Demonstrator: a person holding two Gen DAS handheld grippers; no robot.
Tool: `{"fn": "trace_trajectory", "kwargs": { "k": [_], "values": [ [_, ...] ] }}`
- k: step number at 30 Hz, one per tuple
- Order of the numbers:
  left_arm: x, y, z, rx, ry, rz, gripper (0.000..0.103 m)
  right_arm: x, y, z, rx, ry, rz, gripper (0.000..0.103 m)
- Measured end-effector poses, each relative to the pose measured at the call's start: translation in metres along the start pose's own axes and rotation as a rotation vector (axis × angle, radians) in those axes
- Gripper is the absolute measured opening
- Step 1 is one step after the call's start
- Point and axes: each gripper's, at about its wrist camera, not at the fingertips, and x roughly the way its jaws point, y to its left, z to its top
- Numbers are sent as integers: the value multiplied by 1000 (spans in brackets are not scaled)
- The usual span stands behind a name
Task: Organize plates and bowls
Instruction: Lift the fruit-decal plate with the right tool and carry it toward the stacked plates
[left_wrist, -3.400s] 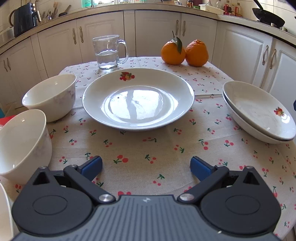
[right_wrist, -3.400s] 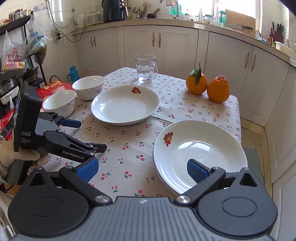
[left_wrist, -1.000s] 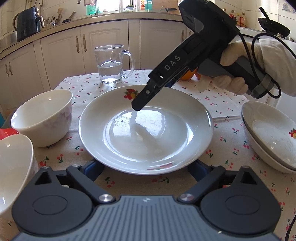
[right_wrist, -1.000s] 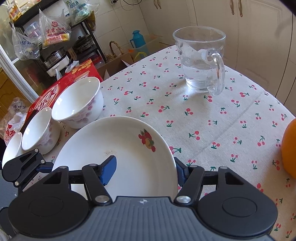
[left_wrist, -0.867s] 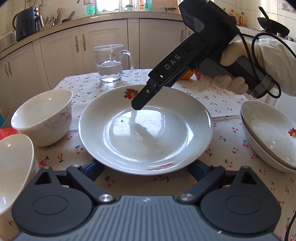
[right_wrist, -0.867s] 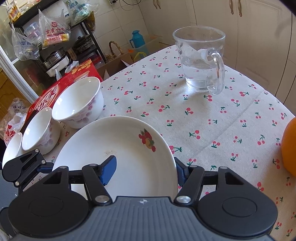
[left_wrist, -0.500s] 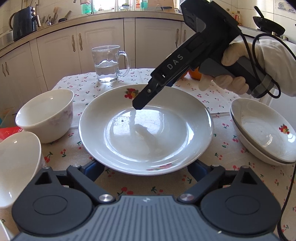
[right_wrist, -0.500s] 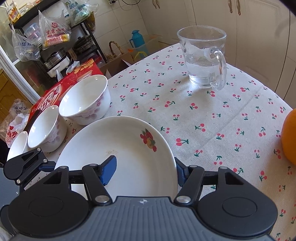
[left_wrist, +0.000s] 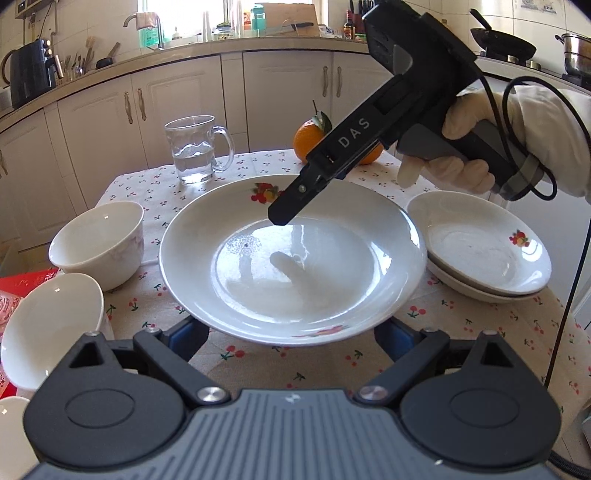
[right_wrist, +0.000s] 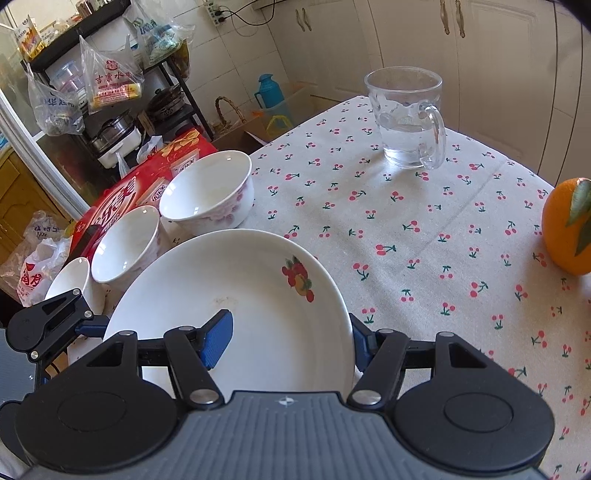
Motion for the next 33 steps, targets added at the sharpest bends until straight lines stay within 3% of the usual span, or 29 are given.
{"fn": "trace_trajectory", "kwargs": {
  "k": [18, 33],
  "values": [
    [-27, -41, -2, 106, -3, -112, 96, -61, 20, -59, 71, -70, -71, 70],
    [-18, -86, 7, 207, 21, -250, 96, -110, 5, -119, 182, -126, -164, 70]
  ]
}}
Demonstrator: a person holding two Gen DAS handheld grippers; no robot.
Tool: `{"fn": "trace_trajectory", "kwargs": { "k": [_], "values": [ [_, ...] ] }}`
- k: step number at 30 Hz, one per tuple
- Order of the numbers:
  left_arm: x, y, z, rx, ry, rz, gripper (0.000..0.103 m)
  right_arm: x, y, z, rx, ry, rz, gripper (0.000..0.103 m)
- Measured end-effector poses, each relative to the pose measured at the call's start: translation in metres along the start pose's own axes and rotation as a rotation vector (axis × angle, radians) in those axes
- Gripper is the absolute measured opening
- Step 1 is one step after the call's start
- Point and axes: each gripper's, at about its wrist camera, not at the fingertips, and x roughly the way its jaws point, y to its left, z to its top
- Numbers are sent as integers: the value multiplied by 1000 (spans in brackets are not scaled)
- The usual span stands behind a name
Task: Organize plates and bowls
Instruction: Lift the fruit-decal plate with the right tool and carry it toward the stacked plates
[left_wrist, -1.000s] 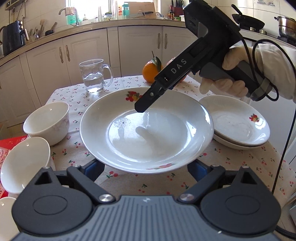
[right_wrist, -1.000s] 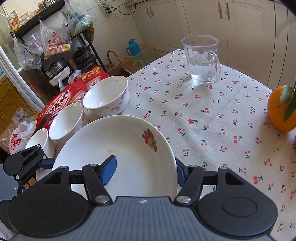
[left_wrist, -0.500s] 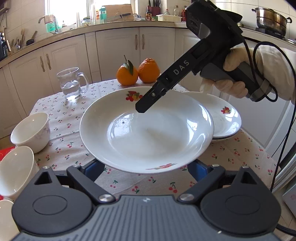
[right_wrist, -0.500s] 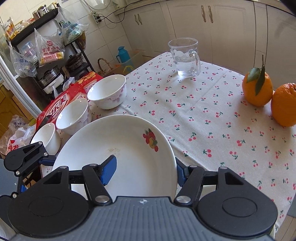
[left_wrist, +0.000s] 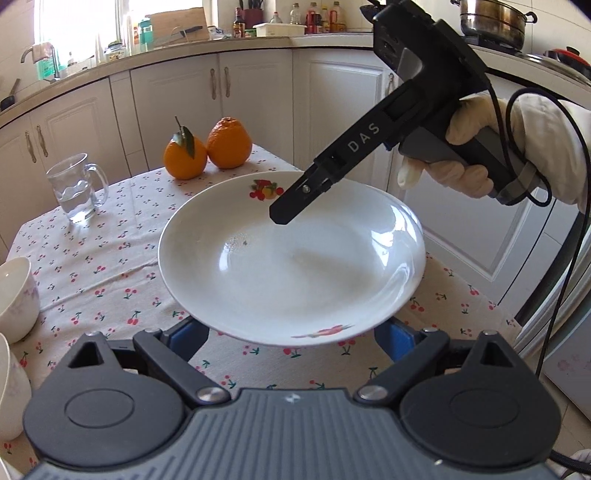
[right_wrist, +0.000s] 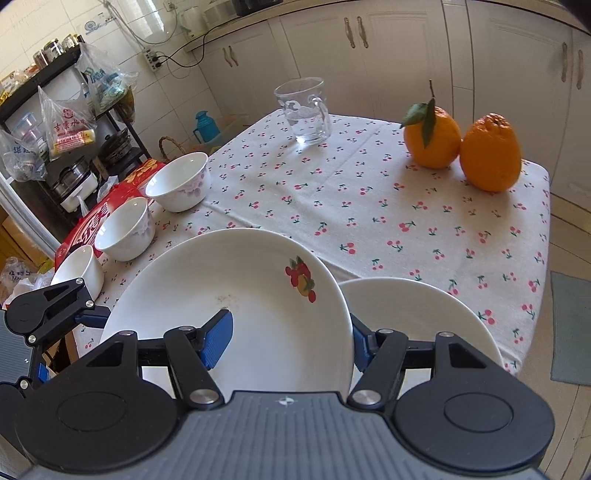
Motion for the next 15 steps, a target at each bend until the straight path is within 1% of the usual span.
{"fn": "trace_trajectory", "kwargs": {
  "k": [6, 15],
  "values": [
    [10, -11, 8, 32, 5, -43, 96, -17, -16, -17, 46, -18, -37, 70],
    [22, -16, 13, 47, 15, -59, 96, -26, -34, -31, 88, -27, -69, 70]
  ]
}}
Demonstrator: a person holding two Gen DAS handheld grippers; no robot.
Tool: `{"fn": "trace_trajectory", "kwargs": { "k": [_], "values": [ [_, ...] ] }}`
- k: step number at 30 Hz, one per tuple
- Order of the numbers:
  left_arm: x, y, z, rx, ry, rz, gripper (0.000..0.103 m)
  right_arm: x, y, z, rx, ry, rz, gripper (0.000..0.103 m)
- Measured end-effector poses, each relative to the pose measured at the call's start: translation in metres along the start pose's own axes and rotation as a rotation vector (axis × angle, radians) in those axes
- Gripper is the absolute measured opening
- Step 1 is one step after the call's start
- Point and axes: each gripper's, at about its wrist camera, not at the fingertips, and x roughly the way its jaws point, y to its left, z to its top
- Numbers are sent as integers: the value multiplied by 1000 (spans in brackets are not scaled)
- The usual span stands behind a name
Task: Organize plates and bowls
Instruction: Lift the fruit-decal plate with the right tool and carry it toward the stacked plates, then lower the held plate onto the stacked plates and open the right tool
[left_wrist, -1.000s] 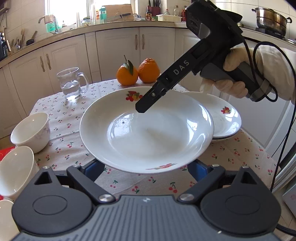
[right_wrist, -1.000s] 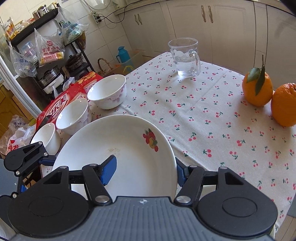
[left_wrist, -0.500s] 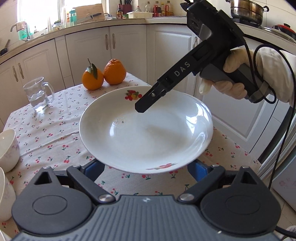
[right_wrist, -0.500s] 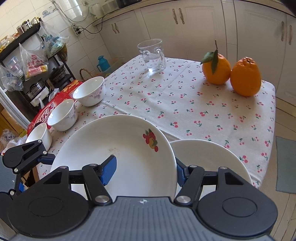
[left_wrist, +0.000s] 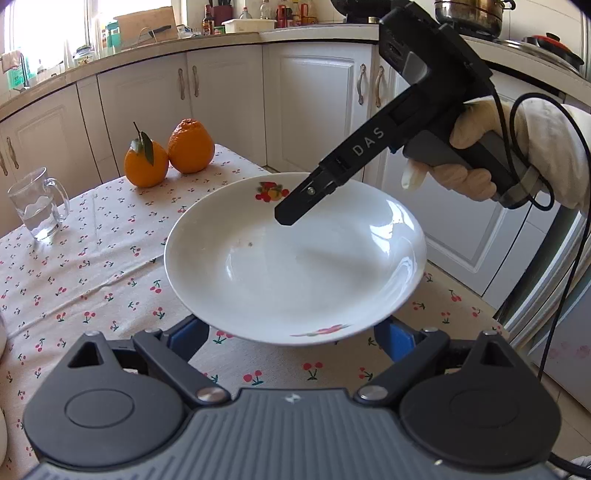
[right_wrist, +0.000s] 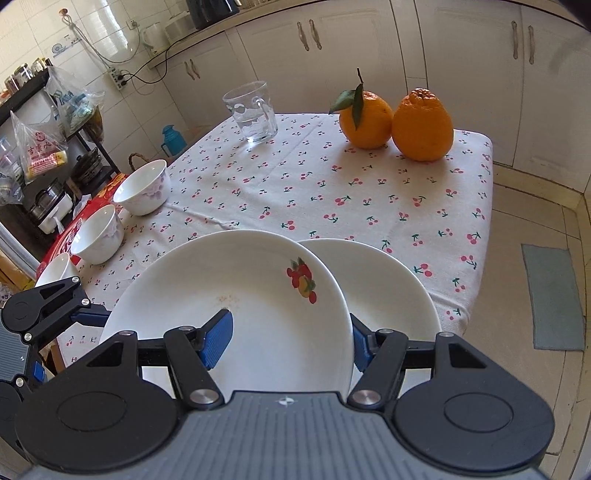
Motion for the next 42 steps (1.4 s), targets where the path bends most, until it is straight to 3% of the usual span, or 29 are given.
{"fn": "trace_trajectory", "kwargs": {
  "k": [36, 42],
  "values": [
    [28, 8, 14, 73, 12, -23, 96, -19, -23, -26, 60, -12, -78, 70],
    [27, 5, 19, 117, -30, -23, 95, -26, -20, -30, 55, -8, -98, 70]
  ]
}}
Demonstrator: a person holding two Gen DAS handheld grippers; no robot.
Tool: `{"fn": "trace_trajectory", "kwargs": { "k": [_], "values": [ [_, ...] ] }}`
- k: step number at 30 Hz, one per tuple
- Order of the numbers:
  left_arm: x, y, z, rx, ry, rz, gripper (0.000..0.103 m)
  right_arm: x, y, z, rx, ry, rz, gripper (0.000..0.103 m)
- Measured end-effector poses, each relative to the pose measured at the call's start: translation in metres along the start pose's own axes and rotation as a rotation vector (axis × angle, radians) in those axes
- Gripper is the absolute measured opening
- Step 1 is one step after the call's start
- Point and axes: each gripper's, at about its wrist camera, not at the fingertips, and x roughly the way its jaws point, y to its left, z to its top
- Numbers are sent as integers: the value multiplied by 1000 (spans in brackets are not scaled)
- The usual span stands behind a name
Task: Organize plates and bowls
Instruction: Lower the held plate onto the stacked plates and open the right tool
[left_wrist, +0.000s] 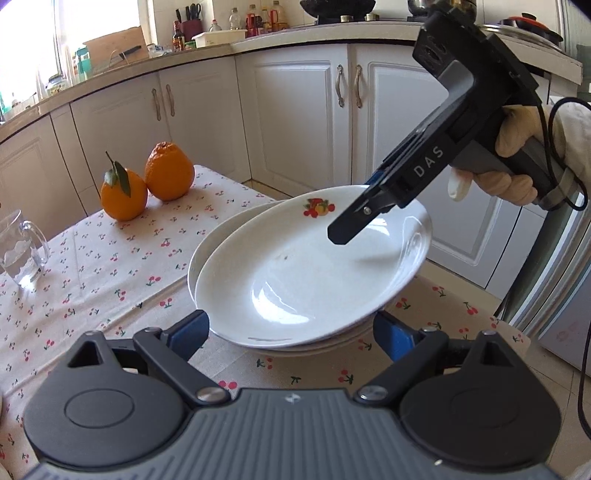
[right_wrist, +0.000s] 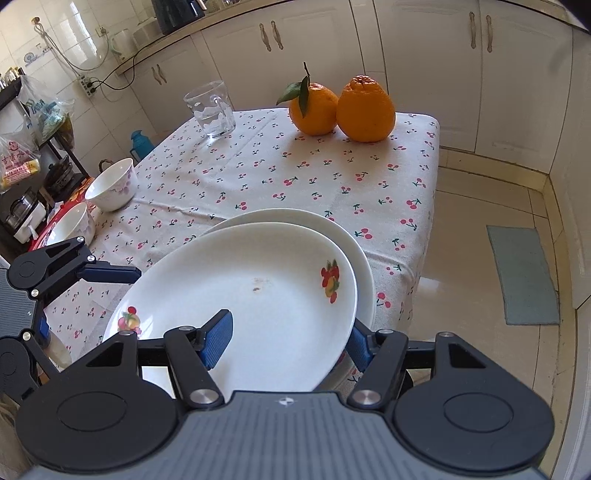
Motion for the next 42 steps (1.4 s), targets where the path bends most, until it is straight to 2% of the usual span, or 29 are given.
{"fn": "trace_trajectory", "kwargs": {
  "k": [31, 42],
  "values": [
    [8, 2, -4, -26, 10, -13, 98, -12, 19, -11, -38, 34, -107, 71],
    [-2, 5, -7, -37, -22, -18, 98, -10, 26, -12, -53, 53, -134, 79]
  ]
}}
